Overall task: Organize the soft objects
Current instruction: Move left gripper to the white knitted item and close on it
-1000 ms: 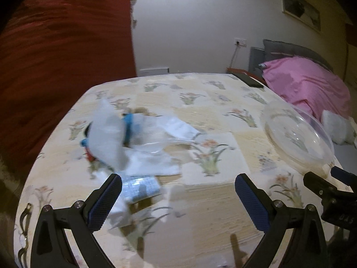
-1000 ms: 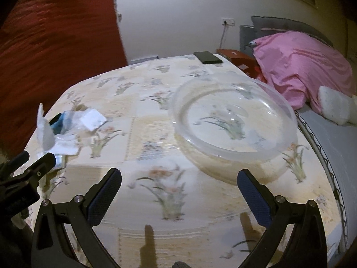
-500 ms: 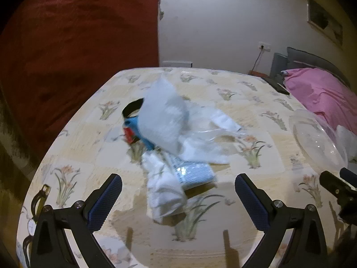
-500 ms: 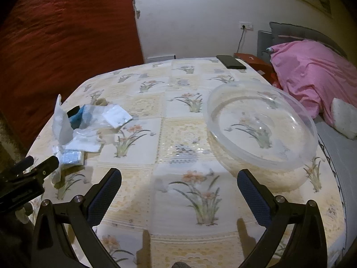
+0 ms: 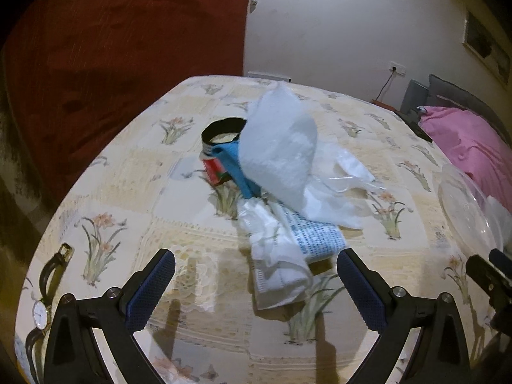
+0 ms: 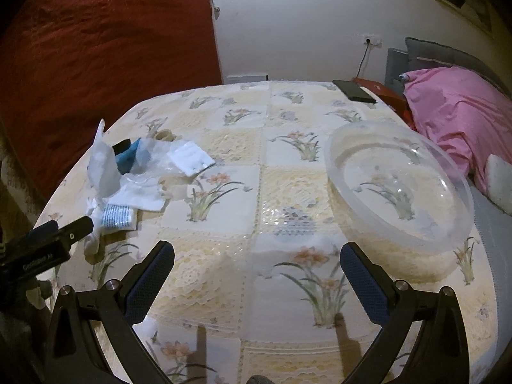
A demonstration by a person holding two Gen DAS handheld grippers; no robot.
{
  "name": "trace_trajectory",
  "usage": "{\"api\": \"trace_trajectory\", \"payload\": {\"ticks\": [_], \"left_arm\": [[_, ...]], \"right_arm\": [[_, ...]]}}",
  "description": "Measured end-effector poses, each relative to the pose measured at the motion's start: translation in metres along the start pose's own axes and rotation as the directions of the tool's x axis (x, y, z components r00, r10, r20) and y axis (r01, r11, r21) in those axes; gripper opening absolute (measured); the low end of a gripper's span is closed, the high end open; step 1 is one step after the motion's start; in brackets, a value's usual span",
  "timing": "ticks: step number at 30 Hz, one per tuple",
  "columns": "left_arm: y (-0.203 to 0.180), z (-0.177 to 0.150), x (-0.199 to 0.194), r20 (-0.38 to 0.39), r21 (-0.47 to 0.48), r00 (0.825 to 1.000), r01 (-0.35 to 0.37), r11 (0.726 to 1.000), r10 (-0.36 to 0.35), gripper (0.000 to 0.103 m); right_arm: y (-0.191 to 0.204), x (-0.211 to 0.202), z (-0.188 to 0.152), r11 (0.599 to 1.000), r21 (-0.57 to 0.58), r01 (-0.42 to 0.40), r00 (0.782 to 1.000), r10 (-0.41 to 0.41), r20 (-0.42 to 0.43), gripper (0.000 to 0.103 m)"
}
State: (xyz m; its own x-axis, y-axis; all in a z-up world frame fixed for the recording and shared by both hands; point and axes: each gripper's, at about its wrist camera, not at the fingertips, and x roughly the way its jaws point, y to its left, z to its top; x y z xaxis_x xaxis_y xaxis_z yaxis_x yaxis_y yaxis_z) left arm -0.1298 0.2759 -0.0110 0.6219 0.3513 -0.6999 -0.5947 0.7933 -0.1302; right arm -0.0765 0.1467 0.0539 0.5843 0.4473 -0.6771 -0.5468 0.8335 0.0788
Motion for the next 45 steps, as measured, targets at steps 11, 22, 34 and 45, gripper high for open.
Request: {"api": "trace_trajectory", "payload": {"ticks": [11, 22, 34, 45], "left_arm": [[0.011, 0.0, 0.018, -0.06, -0.039, 0.997, 0.043, 0.998, -0.045, 0.09], [0.018, 0.003, 0.025, -0.083, -0.041, 0.996, 0.039, 0.998, -0.042, 0.076], [0.016, 0.008, 0.035, -0.095, -0.007, 0.995, 0.014, 1.0, -0.015, 0.073], [0.019, 0.011, 0.034, -0.091, -0.02, 0.992, 0.081, 0.997, -0.082, 0.038]], "right_arm": [[0.015, 0.008, -0.007, 0.999, -0.026, -0.029, 0.999, 0.028, -0.04, 0.103], [0.023, 0.012, -0.011, 0.998, -0.047, -0.042, 0.997, 0.039, -0.065, 0.103], [0.029, 0.016, -0.014, 0.997, -0.059, -0.055, 0.995, 0.05, -0.084, 0.103], [0.032, 0.02, -0.01, 0.996, -0.063, -0.065, 0.994, 0.059, -0.092, 0.103]]}}
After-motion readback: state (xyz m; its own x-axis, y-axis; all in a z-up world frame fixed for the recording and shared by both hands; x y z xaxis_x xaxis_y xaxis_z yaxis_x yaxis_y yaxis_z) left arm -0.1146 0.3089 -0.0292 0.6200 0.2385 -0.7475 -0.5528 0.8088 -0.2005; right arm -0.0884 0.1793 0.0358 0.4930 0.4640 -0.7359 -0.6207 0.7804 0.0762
